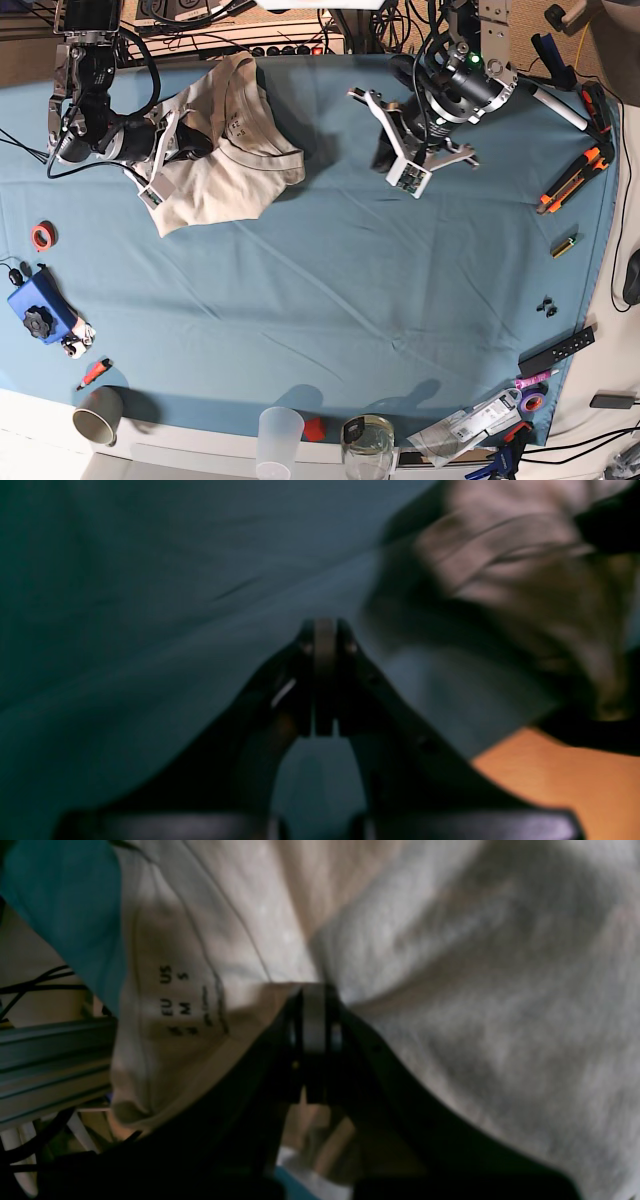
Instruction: Fold the T-shirt properly
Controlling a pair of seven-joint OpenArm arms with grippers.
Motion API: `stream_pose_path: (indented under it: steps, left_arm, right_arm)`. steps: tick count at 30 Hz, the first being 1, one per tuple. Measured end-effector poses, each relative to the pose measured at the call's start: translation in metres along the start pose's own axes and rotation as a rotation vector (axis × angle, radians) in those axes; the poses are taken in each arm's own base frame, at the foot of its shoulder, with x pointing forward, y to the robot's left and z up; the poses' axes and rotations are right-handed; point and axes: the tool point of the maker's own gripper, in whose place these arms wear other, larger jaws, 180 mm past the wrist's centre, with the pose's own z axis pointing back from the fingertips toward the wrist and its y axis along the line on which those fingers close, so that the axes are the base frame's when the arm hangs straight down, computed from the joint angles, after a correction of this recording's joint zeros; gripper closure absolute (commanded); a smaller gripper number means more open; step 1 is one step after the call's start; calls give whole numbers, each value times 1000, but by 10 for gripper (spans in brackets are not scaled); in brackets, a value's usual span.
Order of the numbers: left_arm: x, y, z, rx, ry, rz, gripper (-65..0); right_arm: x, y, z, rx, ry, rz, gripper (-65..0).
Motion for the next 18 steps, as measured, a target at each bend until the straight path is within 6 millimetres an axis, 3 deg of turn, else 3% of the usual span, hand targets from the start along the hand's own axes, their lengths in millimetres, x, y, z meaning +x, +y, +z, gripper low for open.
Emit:
stream_pose_path:
  steps: [4, 8, 10, 15, 18]
  left_arm:
    - [-8, 32, 4, 142, 32, 29, 0]
    - [-16, 62, 12, 228, 46, 68, 0]
    - [-22, 74, 18, 257, 53, 103, 0]
    - [-61, 100, 40, 319, 138, 233, 0]
    - [-68, 114, 50, 347, 131, 275, 0]
  right_arm:
    - [3, -4, 12, -64, 35, 36, 0]
    - [37, -10, 49, -174, -78, 115, 0]
    - [44, -15, 64, -219, -119, 120, 0]
    - [7, -17, 72, -237, -73, 37, 0]
    - [-7, -18, 76, -247, -65, -20, 0]
